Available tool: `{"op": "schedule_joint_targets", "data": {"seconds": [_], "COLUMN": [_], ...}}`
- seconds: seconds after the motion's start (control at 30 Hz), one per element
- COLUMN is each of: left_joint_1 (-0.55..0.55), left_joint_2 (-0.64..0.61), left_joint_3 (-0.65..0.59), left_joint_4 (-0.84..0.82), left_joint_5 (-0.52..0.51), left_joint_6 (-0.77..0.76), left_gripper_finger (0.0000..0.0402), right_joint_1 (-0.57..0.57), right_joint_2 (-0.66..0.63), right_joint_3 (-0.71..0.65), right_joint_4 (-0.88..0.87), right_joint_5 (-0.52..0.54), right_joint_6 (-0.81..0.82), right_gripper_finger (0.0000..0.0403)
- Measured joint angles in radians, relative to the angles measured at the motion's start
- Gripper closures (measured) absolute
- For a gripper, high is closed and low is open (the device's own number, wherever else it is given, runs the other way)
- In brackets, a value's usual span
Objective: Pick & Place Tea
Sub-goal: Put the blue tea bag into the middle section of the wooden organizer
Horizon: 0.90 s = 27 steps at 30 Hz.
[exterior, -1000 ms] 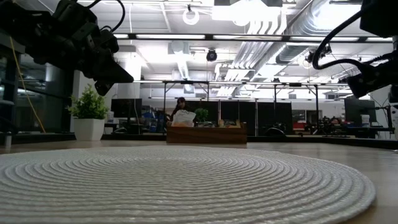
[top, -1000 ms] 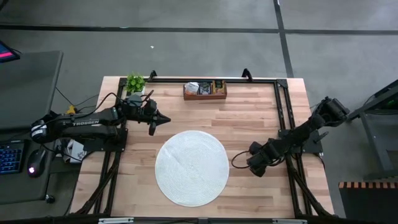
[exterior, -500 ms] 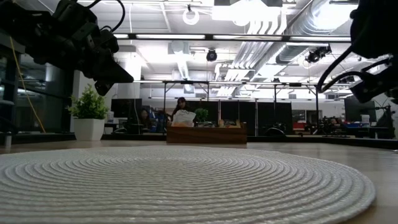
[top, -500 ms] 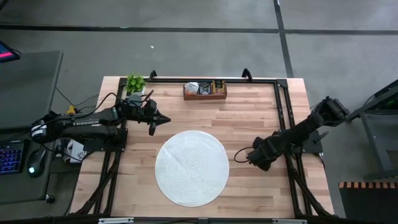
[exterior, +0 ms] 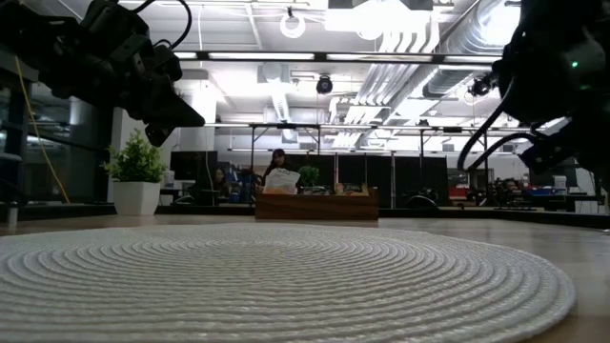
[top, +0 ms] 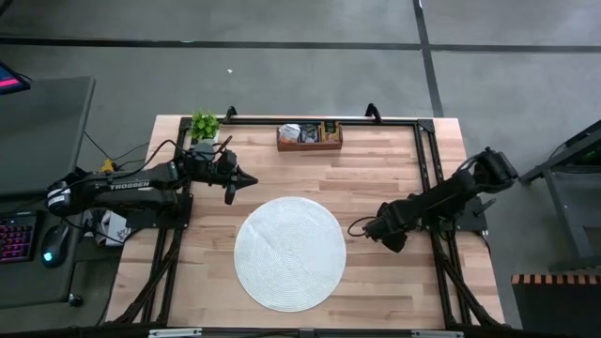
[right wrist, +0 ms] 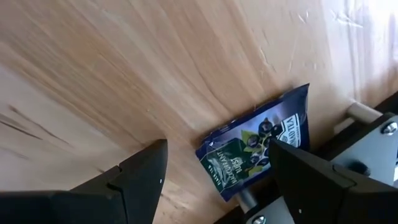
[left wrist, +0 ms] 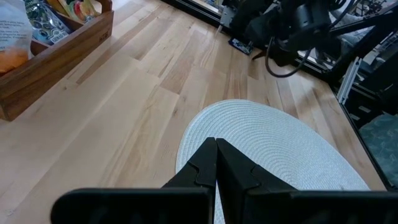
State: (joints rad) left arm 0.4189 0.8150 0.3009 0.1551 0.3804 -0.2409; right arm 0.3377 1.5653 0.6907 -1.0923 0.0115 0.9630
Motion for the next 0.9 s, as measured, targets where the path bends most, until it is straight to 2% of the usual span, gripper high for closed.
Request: {"op": "schedule_joint_targets", "data": {"seconds": [0.17, 0.5, 0.9], "left_joint_1": [0.0, 0.0, 0.0], "left_joint_2": [0.0, 0.0, 0.0], "left_joint_3": [0.0, 0.0, 0.0], "left_joint_4": [0.0, 0.0, 0.0], "left_joint_5": [0.0, 0.0, 0.0], "left_joint_6": [0.0, 0.0, 0.0], "left_gripper_finger": [0.0401, 0.0401, 0.0401], "right_joint_1": [-0.014, -0.021, -0.087], "right_joint_2": [0.04, 0.043, 0.045], "right_joint_3": [0.004, -0.005, -0.009], "right_joint_4": [0.0, -0.072, -0.098], "right_joint_5": [-0.017, -0.001, 0.027], "right_joint_6": [0.012, 0.054, 0.041], "right_gripper_finger": [0.0126, 0.0126, 0.0126]}}
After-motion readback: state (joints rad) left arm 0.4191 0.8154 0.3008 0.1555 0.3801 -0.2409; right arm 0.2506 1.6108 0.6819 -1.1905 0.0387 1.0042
